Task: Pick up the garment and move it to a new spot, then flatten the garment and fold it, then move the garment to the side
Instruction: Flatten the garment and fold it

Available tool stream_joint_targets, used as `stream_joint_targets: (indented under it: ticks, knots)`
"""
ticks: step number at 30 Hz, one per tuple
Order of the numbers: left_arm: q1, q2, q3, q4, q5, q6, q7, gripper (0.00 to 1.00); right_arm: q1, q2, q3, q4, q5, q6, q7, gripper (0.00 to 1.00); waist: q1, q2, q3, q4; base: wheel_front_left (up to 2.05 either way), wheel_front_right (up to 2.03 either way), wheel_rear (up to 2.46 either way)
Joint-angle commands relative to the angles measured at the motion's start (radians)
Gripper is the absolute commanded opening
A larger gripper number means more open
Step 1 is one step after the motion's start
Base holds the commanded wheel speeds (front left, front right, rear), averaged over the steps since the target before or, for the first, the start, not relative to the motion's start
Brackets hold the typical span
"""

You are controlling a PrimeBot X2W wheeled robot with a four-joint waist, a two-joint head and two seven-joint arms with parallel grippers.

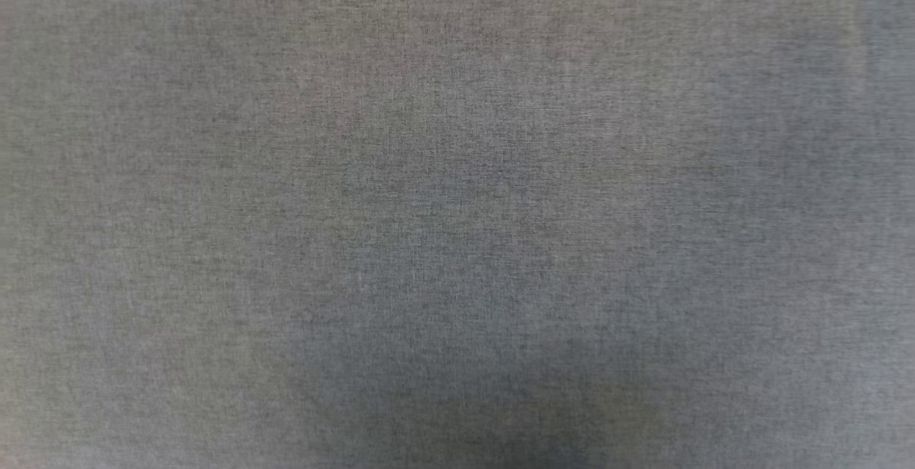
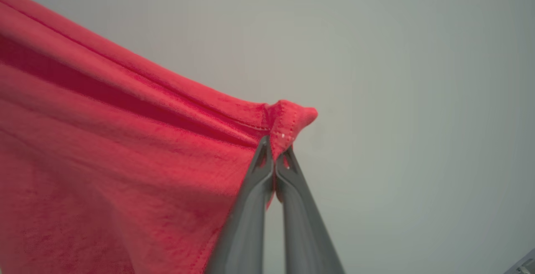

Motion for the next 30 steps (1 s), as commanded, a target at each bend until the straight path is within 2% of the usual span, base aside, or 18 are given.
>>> stream_joint_targets:
  ticks: [1,5,11,22,30]
  knots:
    - [-0.019,0.003,0.005,0.039,0.009,0.002,-0.034,0.0,-0.006,-0.003,-0.017,0.041,-0.023,-0.009,-0.024,0.0,-0.0002,0.0,0.035,0.011,0.0,0.0,0.0]
    - [0.031,-0.043,-0.017,0.105,-0.004,-0.016,-0.084,0.0,0.015,0.029,-0.009,0.103,-0.042,-0.009,-0.087,0.0,-0.0002,0.0,0.042,0.026,0.0,0.0,0.0]
    - [0.193,-0.099,-0.031,0.108,-0.026,-0.027,-0.113,0.0,0.112,0.056,0.022,0.153,-0.031,-0.009,-0.164,0.0,-0.0002,0.0,0.022,0.041,0.0,0.0,0.0]
    - [0.637,-0.169,0.023,-0.078,-0.054,-0.01,-0.115,0.0,0.358,0.082,0.115,0.167,0.066,-0.009,-0.271,0.0,-0.0002,0.0,-0.106,0.055,0.0,0.0,0.0]
    - [0.978,-0.203,0.012,-0.139,-0.057,-0.011,-0.115,0.0,0.589,0.06,0.206,0.171,0.166,-0.009,-0.286,0.0,-0.0002,0.0,-0.241,0.077,0.0,0.0,0.0]
